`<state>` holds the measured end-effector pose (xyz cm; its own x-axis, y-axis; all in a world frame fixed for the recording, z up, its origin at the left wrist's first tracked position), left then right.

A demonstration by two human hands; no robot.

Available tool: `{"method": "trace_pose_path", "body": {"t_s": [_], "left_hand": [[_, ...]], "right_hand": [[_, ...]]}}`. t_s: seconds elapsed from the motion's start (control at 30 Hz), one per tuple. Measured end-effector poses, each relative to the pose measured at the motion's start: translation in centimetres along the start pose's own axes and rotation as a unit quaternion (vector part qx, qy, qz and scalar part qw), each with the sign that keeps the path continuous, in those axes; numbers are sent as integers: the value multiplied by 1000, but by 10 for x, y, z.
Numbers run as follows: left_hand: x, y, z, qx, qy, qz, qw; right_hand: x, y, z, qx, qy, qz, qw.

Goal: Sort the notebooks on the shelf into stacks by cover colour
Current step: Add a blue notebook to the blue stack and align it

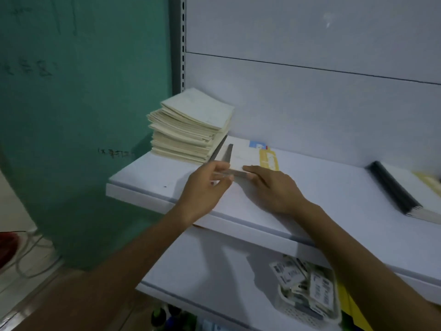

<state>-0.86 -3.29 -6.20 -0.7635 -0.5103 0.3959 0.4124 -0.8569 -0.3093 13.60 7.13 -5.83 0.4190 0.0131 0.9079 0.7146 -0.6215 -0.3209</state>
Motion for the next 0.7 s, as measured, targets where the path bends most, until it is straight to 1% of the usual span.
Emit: {"method": "trace_pose_path", "body": {"t_s": [0.1, 0.17, 0.2, 0.23, 0.3, 0.33, 0.37, 0.4, 0.43, 0.47, 0.5, 0.57, 0.63, 0.7], "left_hand": [[-6, -17, 7, 15, 103, -52, 993], [-9, -23, 6, 73, 170, -93, 978], [-10, -25, 5, 106, 207, -115, 966], [-10, -26, 2, 132, 242, -137, 952], [-9, -28, -1, 144, 276, -179, 933], [-9, -30, -3, 128, 253, -198, 938], [-9, -31, -5, 106, 208, -206, 950], [-8, -31, -7, 85, 166, -201, 962], [-8, -32, -9, 69, 144, -186, 969], [-6, -31, -8, 56, 143, -167, 974], [-4, -30, -7, 37, 152, -149, 976], [3, -28, -5, -18, 166, -131, 977], [12, -25, -5, -75, 179, -126, 973], [24, -26, -9, -104, 196, -107, 969]], "right_hand": [[3, 11, 7, -61, -84, 65, 992], [5, 21, 4, -92, -142, 122, 978], [3, 28, -1, -91, -152, 134, 975], [2, 36, -10, -77, -145, 127, 978], [-8, 50, -32, -30, -71, 71, 995], [-13, 55, -41, -9, -28, 41, 999], [-16, 55, -46, 2, -7, 23, 1000], [-15, 53, -49, 1, -19, 24, 1000], [-11, 50, -51, -12, -62, 32, 998], [-6, 46, -52, -32, -121, 49, 991], [0, 41, -51, -57, -177, 73, 980], [9, 33, -48, -109, -253, 154, 949], [16, 28, -42, -145, -275, 255, 915], [22, 22, -30, -177, -293, 332, 879]]}}
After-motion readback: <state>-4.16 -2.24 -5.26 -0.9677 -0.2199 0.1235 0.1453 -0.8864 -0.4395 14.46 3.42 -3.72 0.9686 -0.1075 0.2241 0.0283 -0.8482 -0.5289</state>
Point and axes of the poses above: each hand's wrist, its own y-axis away from the middle knuckle, its own x-axis out of the back of the hand, z = x × y, the point moved 3 cm from there along -y, towards the middle knuckle, and after that the axes turned 1 degree about x, right-handed, at the moved point
